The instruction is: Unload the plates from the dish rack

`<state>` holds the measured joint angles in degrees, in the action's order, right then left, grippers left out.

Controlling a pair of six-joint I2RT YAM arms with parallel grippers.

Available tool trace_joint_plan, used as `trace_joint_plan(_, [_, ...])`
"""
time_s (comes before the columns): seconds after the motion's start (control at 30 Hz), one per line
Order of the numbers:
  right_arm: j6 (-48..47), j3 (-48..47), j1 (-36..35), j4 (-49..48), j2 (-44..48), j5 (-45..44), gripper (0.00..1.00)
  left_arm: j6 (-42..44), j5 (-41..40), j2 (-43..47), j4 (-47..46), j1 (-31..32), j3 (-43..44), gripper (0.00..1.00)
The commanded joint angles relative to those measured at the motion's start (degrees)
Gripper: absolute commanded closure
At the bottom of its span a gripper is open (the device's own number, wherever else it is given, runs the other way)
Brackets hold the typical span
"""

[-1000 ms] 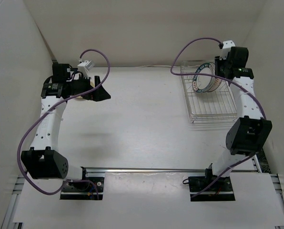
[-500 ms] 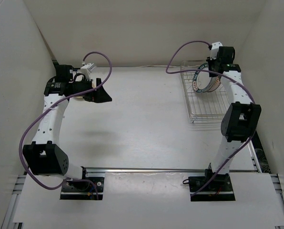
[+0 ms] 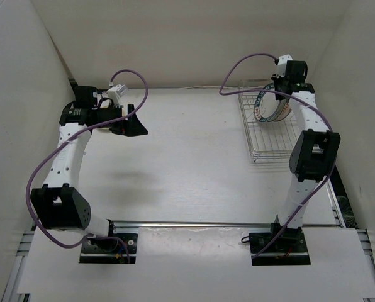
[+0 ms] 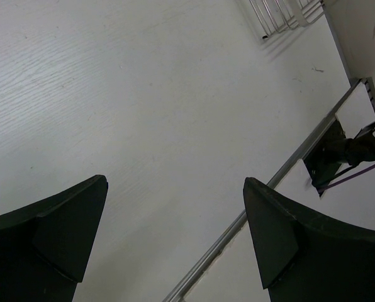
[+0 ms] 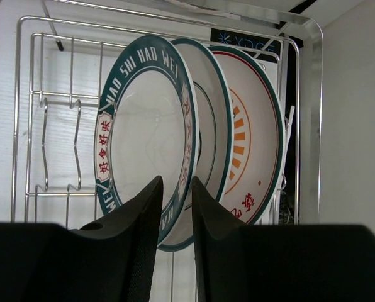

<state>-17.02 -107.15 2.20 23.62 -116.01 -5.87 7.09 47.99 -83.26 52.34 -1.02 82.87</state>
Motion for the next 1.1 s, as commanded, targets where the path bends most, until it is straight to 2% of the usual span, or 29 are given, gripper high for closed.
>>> trace_joint_plan(0.0, [0.14, -3.5, 0.18, -2.43, -1.32, -0.2, 0.7, 0.91, -0.26, -0.49, 0.31, -0.13, -0.25, 0.0])
trace_joint_plan(0.43, [-0.39, -6.14, 0.7, -2.43, -5.55, 0.33, 0.7, 0.91, -0.79, -2.69, 0.31, -0.13, 0.27, 0.0])
trace_joint_plan(0.47, [-0.39, -6.66, 0.7, -2.43, -6.07, 0.33, 0.72, 0.91, -0.79, -2.69, 0.31, -0.13, 0.27, 0.0])
trace_joint_plan(0.5, [-0.39, -6.66, 0.7, -2.43, -6.07, 1.03, 0.8, 0.91, -0.79, -2.69, 0.31, -0.13, 0.27, 0.0])
trace_joint_plan(0.53, [-0.39, -6.66, 0.7, -2.43, -6.07, 1.03, 0.84, 0.91, -0.79, -2.69, 0.31, -0.13, 0.27, 0.0])
trace_joint_plan(0.67, [0.32, -6.66, 0.7, -2.43, -4.85, 1.03, 0.98, 0.91, -1.32, -2.69, 0.31, -0.13, 0.27, 0.0])
trace_joint_plan(0.73, [1.54, -7.19, 0.7, -2.43, -4.23, -0.28, 1.0, 0.91, -1.32, -2.69, 0.31, -0.13, 0.27, 0.0])
trace_joint_plan(1.07, [3.74, -8.33, -1.49, -7.8, 2.36, -12.92, 1.0, 0.91, -0.79, -0.85, 0.31, -0.13, 0.27, 0.0])
